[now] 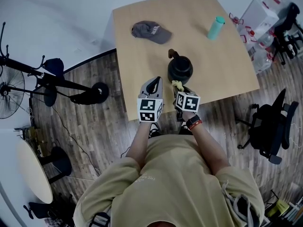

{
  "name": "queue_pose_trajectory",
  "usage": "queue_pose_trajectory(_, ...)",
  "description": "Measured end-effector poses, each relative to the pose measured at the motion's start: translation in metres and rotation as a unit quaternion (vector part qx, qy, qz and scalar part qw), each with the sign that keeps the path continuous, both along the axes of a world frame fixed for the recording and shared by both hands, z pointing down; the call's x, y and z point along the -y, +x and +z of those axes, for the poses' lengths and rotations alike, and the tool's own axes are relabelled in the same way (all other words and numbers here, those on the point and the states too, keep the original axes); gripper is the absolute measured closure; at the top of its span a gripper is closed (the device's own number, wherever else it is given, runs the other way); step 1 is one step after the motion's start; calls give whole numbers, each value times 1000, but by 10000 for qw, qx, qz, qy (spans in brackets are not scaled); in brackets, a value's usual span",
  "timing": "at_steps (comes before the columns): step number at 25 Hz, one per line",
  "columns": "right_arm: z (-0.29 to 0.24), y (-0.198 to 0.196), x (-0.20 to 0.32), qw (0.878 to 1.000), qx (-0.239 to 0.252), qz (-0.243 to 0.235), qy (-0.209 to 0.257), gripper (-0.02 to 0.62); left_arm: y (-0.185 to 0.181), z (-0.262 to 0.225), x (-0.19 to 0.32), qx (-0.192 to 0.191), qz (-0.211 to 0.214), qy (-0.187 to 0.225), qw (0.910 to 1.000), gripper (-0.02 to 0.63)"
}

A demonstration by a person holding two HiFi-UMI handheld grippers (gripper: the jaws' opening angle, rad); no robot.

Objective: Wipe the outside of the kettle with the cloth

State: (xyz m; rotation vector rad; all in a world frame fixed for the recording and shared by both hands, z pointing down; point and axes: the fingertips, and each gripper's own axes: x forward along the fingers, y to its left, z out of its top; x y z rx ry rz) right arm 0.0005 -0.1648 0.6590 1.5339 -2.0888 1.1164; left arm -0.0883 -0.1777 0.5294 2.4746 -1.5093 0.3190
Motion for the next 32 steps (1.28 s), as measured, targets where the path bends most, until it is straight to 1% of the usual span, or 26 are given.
queue_pose_trajectory(7,-2,26,-4,9999,-127,-75,47,454,21,1,1,7,-7,-13,10000,581)
queue_pose_trajectory(10,-1,43,-3,9998,-178,-3,82,454,31,2,1,37,-13,-8,10000,581)
queue_pose_trajectory(13,-1,60,-1,9996,-250,64,109,454,38,2,0,63,0,6,10000,581)
queue_pose_trajectory(20,2,86,11,9993,-332,13,142,454,52,5,0,102,-82,-11,9999,581)
queue_pose_trajectory(29,2,109,32,9990,-374,-93,217,455,59,9,7,193,-294,-48,9994,581)
queue_pose_trajectory(32,-1,115,41,9986,-387,-209,291,456,61,11,8,210,-383,-54,9990,581)
